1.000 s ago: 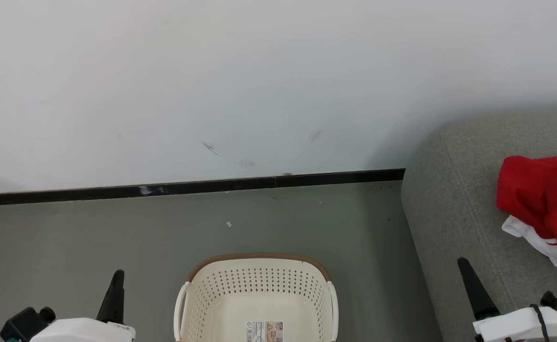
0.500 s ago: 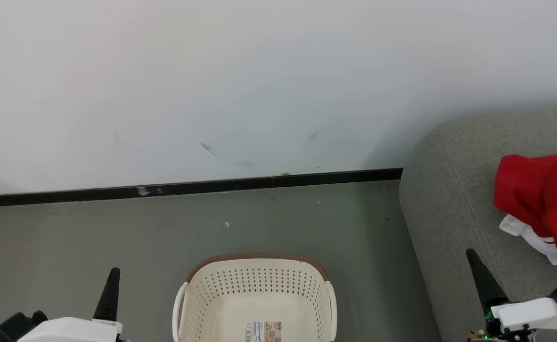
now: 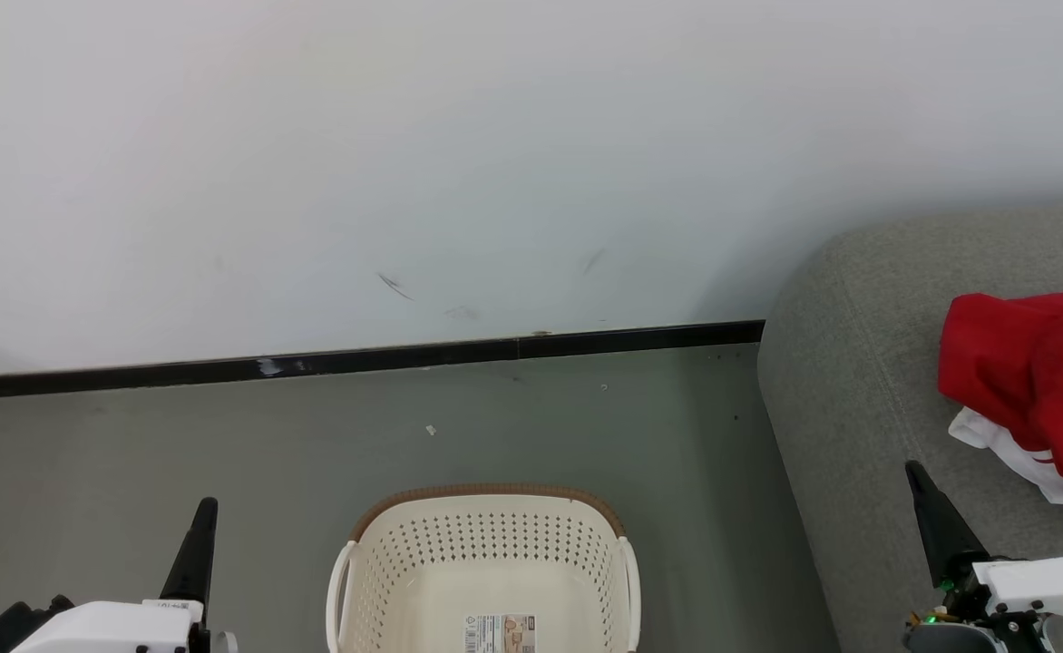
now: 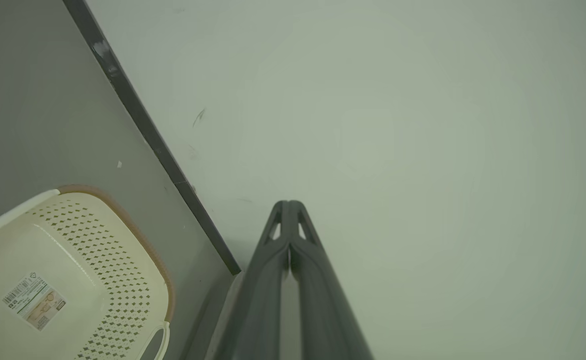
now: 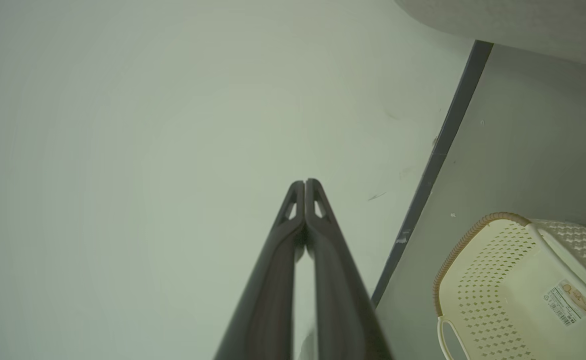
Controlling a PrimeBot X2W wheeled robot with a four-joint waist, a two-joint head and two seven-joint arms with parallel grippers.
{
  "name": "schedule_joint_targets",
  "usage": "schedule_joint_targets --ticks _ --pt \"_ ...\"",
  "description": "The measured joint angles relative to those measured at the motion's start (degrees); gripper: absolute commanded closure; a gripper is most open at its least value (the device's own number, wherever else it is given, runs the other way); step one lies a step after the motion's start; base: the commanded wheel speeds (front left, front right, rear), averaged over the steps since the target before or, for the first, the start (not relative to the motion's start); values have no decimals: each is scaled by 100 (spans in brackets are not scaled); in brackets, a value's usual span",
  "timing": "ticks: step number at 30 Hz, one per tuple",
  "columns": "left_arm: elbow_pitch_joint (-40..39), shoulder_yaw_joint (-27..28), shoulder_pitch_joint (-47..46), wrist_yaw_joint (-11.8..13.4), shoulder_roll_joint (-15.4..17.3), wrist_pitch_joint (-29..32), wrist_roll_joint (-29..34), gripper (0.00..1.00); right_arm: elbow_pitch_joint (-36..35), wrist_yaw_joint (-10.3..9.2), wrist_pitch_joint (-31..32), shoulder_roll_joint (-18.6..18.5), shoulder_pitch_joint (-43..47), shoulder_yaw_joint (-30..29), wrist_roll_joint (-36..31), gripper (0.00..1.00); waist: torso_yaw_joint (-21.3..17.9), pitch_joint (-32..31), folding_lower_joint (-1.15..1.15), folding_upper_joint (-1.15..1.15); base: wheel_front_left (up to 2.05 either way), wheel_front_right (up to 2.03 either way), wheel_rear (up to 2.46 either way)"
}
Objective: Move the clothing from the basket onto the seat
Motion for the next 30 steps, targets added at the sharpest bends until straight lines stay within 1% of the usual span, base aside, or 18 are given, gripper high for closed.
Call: schedule_joint_targets --ticks 9,30 --pt "57 171 -7 -163 -41 154 -549 100 58 0 127 -48 -165 -23 817 100 -22 -4 0 0 0 0 0" --pt "102 187 -35 -176 -47 169 -609 100 136 0 127 -54 -210 -25 861 100 -23 -5 -1 0 0 0 0"
